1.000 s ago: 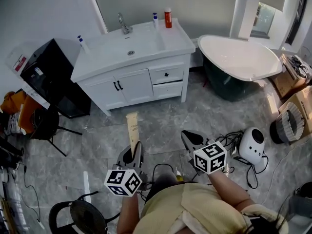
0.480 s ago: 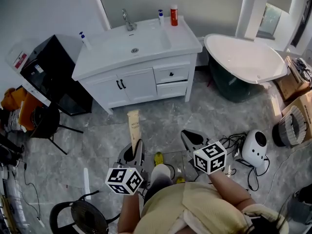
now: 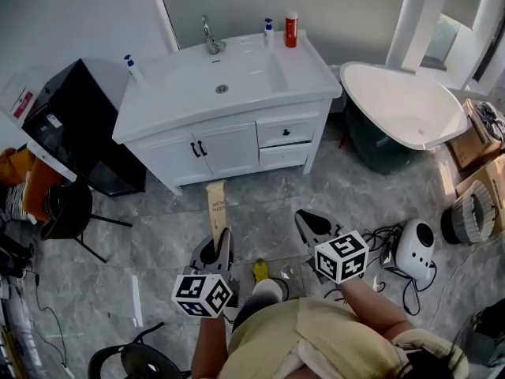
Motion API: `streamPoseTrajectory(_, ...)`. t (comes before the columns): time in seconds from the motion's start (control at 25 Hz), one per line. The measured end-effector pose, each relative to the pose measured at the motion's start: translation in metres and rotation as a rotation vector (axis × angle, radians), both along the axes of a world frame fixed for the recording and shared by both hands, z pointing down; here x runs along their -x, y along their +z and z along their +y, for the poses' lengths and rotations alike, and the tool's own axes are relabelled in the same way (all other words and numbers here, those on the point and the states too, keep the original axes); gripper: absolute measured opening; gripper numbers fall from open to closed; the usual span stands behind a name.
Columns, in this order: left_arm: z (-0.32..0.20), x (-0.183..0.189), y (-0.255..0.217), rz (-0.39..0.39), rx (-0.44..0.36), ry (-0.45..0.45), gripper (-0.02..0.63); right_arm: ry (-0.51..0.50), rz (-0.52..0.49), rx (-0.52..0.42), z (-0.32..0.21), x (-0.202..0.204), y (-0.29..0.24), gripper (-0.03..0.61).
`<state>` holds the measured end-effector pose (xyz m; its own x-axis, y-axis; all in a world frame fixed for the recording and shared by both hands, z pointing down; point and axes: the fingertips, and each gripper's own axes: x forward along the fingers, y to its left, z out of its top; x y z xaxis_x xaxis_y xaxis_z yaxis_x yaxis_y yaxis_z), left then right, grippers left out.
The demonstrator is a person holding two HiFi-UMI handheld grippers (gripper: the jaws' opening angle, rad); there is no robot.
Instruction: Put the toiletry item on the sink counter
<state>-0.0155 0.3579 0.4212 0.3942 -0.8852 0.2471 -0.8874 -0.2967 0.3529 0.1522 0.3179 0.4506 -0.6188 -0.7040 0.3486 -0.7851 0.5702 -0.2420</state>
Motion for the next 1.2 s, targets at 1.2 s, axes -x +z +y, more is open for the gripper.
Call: streamPoseTrajectory(1.2, -0.111, 0.074, 0.011, -0.029, 0.038, 0.072, 0.043, 0.062, 0.004, 0.019, -0.116, 0.081, -0.001, 0.026)
